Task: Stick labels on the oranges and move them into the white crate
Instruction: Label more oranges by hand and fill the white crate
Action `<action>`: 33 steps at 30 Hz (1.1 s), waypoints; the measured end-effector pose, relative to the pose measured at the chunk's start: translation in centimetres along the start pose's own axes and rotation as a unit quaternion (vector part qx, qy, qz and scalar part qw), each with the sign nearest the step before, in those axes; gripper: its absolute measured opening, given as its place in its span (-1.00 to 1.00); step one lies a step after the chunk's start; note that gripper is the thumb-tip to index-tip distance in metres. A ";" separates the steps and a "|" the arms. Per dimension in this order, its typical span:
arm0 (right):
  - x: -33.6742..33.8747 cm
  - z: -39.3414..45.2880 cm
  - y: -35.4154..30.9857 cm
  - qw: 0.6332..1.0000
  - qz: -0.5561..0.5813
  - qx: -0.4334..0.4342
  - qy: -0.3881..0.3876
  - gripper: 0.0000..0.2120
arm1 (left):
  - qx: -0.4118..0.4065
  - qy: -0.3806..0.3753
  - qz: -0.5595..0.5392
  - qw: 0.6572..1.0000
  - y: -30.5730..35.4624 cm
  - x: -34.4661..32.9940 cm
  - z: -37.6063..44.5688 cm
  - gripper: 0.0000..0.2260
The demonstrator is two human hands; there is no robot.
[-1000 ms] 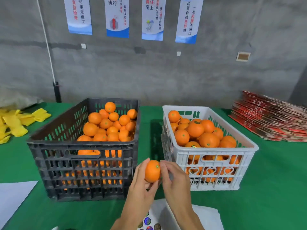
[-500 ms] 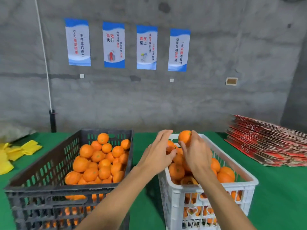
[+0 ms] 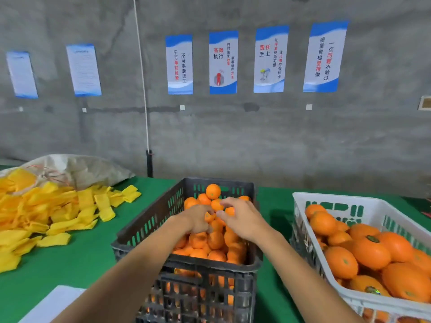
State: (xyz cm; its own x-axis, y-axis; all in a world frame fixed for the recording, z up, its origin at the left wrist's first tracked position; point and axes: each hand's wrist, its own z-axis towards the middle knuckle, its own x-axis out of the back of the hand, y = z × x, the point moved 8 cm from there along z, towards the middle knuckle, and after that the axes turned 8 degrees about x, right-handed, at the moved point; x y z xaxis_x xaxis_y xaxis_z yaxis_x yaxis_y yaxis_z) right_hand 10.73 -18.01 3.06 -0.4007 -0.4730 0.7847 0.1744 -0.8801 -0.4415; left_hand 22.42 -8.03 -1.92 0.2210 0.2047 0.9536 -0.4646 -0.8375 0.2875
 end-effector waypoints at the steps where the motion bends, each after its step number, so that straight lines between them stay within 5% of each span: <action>1: -1.2 1.0 0.1 1.000 -0.002 -0.004 -0.025 -0.63 | 0.018 -0.005 -0.007 1.000 -1.7 0.1 0.9 -0.39; 10: -7.0 9.1 3.7 0.991 -0.034 -0.032 -0.122 -0.55 | 0.078 0.019 0.017 0.997 -8.4 0.9 10.8 -0.18; 17: -8.3 10.5 6.1 0.990 -0.008 -0.049 -0.132 -0.53 | 0.049 0.030 0.053 0.997 -8.2 0.2 14.5 -0.25; 21: -5.1 9.8 5.0 0.999 0.001 -0.040 -0.014 -0.54 | -0.031 0.099 -0.041 0.994 -3.4 4.7 10.2 -0.39; 25: 0.4 6.7 1.2 0.985 0.095 -0.005 0.147 -0.49 | -0.154 0.193 -0.212 0.946 2.3 9.7 0.5 -0.41; 33: 8.3 -8.7 -4.6 0.913 0.241 0.050 0.326 -0.43 | -0.247 0.175 -0.453 0.839 9.3 6.9 -16.2 -0.33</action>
State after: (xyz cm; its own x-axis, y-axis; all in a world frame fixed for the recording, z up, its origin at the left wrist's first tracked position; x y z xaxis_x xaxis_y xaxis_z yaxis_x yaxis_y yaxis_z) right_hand -1.26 -17.53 7.85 -0.6992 -0.7115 0.0699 0.5407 -0.5902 -0.5994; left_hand 5.72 -6.20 8.80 0.4500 0.8522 0.2670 -0.5595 0.0360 0.8281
